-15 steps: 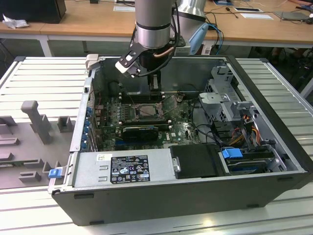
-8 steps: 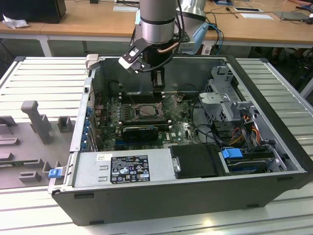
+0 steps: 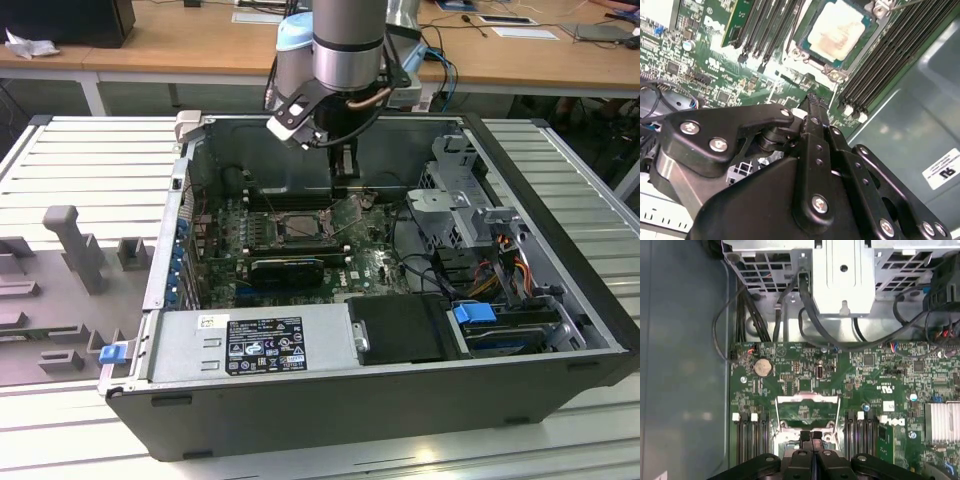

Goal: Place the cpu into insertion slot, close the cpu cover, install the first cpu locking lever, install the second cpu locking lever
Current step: 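Close the cpu cover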

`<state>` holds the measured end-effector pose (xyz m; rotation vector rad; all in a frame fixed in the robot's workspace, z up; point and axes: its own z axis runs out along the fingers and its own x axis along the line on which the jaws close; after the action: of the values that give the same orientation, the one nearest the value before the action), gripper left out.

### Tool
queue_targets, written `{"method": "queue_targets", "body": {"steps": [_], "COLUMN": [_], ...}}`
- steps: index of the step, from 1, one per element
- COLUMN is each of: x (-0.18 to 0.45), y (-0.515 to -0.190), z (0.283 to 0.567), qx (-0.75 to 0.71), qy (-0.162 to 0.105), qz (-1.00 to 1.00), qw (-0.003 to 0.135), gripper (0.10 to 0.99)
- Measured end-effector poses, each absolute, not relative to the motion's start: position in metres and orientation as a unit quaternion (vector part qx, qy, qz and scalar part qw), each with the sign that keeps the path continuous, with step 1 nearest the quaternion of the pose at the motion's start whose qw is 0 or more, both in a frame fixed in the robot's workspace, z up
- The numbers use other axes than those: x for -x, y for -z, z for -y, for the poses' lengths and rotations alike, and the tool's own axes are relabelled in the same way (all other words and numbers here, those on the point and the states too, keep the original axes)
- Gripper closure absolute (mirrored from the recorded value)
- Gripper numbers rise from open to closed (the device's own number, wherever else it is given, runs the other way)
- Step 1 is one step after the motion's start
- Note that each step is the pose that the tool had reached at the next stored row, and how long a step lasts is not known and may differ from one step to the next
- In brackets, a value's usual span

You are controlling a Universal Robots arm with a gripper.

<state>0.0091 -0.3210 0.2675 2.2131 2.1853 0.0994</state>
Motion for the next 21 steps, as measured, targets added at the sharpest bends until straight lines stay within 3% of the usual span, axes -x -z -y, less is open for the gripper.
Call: {"method": "queue_targets", "body": {"steps": [21], "x": [-0.062], "y": [-0.244], "z": [0.320], "qx": [-0.709], "qy": [-0.031], "qz": [-0.705], "qw": [0.014], "gripper": [0.980]}}
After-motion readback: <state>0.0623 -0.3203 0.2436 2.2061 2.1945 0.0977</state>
